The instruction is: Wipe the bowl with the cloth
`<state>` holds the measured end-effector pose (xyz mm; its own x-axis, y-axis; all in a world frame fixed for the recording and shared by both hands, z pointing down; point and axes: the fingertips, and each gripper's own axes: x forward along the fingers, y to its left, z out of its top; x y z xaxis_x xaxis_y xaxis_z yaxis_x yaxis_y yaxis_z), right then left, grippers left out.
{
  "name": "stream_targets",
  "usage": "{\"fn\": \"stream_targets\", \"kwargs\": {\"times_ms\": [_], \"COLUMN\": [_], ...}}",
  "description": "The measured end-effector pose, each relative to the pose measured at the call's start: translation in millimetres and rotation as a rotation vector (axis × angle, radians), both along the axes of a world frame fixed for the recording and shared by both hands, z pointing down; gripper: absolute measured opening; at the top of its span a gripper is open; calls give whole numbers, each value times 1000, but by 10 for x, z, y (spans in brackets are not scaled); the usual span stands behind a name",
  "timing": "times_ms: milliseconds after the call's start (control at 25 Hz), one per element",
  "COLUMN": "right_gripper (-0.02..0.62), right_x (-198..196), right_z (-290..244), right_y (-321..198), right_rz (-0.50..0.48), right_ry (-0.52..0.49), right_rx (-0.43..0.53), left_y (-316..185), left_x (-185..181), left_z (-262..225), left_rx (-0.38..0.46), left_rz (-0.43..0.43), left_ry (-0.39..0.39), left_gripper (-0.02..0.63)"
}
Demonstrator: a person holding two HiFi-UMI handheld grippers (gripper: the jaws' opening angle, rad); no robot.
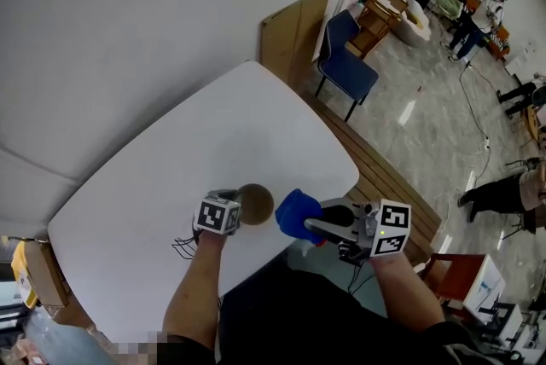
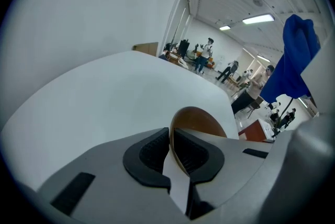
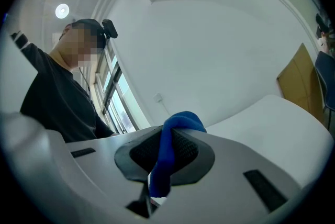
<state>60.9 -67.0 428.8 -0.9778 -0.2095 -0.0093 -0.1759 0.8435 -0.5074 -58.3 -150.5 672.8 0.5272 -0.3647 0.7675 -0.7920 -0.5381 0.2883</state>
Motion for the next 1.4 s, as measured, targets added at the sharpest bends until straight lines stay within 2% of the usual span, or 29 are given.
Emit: {"fn": "stream_targets", "kwargs": {"times_ms": [160,280,400,480,680,880,1160,1400], "right_gripper": [34,34,34,34,34,34,34,34], "right_x": [30,62,91,99,72,-116,-455,-479], "right_z": [23,36,36,22,32,-135,-509,-818], "right_y": [18,35,3,-58,-220,-262,-237,-206], "right_rz": [2,7,33,59,116,159,190,267], "right_ry": [9,18,22,22,79,175,168,146], "right_rx": [-10,-11,-8,-5,16,167,273,327], "left_y": [-58,-107,-139,-170,-173,-8,410,613], "left_x": [12,-38,-115,-182,-214,-197,-117,-224], "left_z": [28,-11,-112,-241,-739,-1327,-2094,-2703], "left_rx": [15,52,114,160,268,394,534,680], "left_rz": [-14,-40,-55,-76,-95,-96,-84,-150], "left_ry": [-23,-43,-64,-65,-18,45,139,196], "left_gripper": [45,125,155,155,95,81,61,51]}}
